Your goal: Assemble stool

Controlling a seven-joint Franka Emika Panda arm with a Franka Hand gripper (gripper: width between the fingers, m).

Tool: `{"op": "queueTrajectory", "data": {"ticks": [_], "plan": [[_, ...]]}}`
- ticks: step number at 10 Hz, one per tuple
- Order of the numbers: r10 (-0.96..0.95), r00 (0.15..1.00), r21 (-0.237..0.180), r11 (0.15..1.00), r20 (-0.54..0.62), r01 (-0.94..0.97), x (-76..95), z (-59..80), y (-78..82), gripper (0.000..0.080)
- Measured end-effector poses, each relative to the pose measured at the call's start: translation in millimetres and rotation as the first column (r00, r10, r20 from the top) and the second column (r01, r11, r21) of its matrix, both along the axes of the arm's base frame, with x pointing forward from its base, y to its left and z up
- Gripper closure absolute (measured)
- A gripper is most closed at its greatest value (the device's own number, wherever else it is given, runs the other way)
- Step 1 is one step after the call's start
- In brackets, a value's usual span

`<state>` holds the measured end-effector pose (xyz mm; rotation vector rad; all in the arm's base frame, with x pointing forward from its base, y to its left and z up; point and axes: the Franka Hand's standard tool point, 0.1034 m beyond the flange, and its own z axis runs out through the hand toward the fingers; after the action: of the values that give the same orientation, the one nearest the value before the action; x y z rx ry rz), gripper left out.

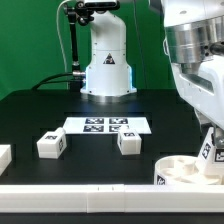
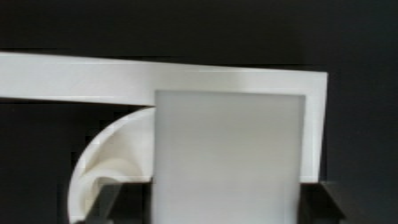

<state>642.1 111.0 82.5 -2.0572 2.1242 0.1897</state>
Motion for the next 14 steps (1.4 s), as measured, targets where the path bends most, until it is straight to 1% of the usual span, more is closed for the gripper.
{"op": "queueTrajectory", "data": {"ticks": [1,2,3,4,5,6,7,8,9,10,11,12,13,14], "plan": [[-0.101,0.995,0.013,0.995,-0.02,0.101,-0.1,0.5,1.0,0.0458],[-0.205,0.978,0.019,0.979,-0.03,0.205,-1.4,2.8,-2.9,0.0458],[-0.353,0.934,0.031,0.934,-0.047,0.355,-4.1,2.7,-5.9,0.0458],[-0.435,0.899,0.032,0.899,-0.056,0.437,-7.3,0.3,-5.5,0.0458],[-0.495,0.867,0.038,0.866,-0.058,0.498,-11.9,-1.8,-1.9,0.0458],[-0.534,0.845,0.06,0.843,-0.029,0.535,-13.2,-2.4,1.2,0.0458],[-0.548,0.837,0.072,0.834,-0.017,0.547,-12.8,-2.1,3.4,0.0458],[-0.571,0.821,0.084,0.817,-0.028,0.571,-13.2,-2.3,5.8,0.0404],[-0.543,0.839,0.087,0.835,-0.019,0.543,-13.6,-2.5,7.3,0.0404],[-0.53,0.848,0.087,0.844,-0.025,0.53,-13.5,-0.9,8.5,0.0242],[-0.498,0.866,0.095,0.861,-0.048,0.5,-11.5,8.6,11.8,0.0169],[-0.477,0.878,0.098,0.872,-0.045,0.479,-9.4,12.7,10.5,0.0155],[-0.443,0.896,0.099,0.891,-0.034,0.444,-9.4,13.5,10.4,0.0155],[-0.442,0.896,0.098,0.891,-0.035,0.444,-9.8,12.6,10.9,0.0151]]}}
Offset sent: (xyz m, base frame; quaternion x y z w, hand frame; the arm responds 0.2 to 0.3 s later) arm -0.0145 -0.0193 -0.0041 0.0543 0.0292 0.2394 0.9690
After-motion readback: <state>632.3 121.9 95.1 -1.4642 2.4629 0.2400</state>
